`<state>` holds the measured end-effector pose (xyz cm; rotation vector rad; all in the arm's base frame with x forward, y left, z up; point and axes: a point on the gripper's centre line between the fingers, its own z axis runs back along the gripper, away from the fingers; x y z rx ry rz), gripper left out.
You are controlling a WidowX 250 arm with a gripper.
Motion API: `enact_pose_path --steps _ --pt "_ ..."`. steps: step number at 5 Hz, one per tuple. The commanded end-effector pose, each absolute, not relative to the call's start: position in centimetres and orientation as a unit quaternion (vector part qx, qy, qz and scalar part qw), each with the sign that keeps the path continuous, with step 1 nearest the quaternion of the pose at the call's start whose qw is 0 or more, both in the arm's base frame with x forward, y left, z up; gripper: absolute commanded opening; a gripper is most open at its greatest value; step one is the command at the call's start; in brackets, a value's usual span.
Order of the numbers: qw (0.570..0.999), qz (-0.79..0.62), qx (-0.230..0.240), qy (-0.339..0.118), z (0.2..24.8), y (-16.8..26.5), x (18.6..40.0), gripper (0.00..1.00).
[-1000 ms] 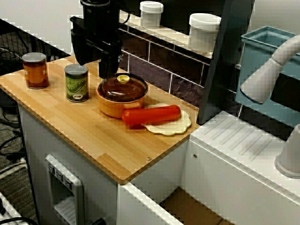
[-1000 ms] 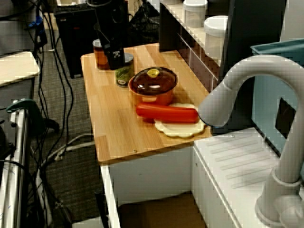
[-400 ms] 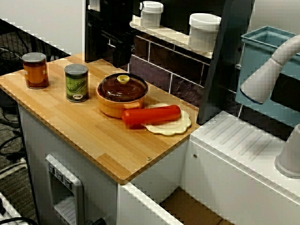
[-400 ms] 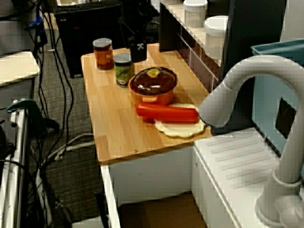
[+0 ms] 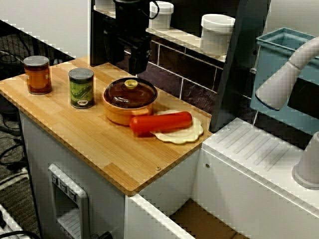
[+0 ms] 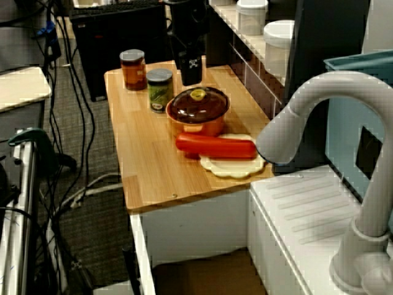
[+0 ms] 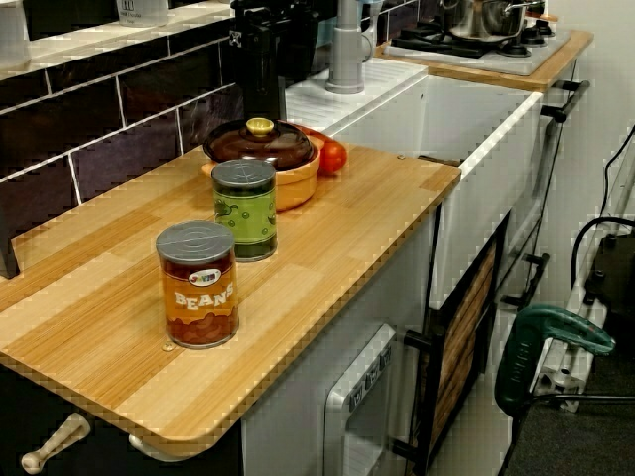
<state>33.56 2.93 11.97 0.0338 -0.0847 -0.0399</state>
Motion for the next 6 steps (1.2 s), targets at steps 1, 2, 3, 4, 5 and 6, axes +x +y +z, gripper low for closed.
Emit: enact_pose_path --steps 1,2,3,4,5,6 --pt "0.995 -0.059 0.023 -0.071 12.0 3.5 34.3 1.0" --pt "0.996 -0.05 0.033 -0.072 11.6 3.4 34.1 1.0" --pt "0.996 -0.03 0.05 -0.075 11.3 3.4 34.1 1.0" --pt "0.996 -0.014 0.044 -0.077 10.9 3.3 34.2 1.0" --pt "0.995 -0.032 0.042 -0.08 10.3 3.0 34.6 1.0" --pt "0.995 -0.037 0.042 -0.082 10.0 3.2 35.0 1.0"
